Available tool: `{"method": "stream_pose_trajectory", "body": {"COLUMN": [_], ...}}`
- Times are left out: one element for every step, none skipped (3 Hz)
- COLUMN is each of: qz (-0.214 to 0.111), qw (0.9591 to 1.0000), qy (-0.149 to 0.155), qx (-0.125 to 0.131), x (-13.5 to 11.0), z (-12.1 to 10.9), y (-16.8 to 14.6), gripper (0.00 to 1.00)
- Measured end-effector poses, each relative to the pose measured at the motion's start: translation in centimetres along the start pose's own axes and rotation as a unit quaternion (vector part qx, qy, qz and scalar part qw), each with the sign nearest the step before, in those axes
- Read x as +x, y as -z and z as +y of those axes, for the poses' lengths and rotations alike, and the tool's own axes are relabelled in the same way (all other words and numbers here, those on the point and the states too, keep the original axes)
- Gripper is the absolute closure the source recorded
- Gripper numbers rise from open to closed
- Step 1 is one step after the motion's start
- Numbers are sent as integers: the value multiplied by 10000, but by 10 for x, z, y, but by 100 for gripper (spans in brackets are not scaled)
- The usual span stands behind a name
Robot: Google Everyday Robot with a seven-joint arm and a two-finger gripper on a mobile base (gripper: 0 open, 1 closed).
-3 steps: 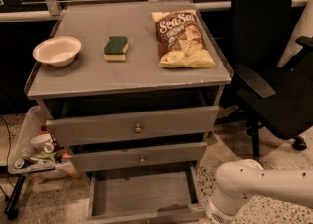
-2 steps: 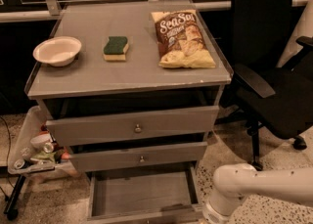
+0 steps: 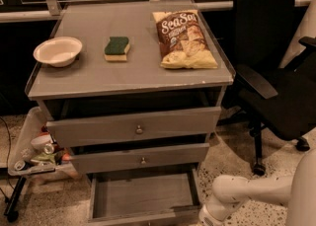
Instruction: Close bottom drawer
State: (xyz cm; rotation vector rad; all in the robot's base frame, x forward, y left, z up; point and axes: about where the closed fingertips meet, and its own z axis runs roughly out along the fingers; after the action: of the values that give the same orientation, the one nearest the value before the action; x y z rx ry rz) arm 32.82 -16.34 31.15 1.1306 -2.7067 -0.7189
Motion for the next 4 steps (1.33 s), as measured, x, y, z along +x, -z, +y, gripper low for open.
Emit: {"method": "stream_pose_trajectory", "body": {"qz": [0, -46, -300, -580], "qw": [10000, 10000, 9984, 9966], "qy": [0, -3, -179, -286], "qx": [0, -86, -449, -512], "x": [0, -1, -1, -22], "z": [0, -2, -15, -45], "y": [0, -11, -37, -56], "gripper": [100, 100, 100, 100]}}
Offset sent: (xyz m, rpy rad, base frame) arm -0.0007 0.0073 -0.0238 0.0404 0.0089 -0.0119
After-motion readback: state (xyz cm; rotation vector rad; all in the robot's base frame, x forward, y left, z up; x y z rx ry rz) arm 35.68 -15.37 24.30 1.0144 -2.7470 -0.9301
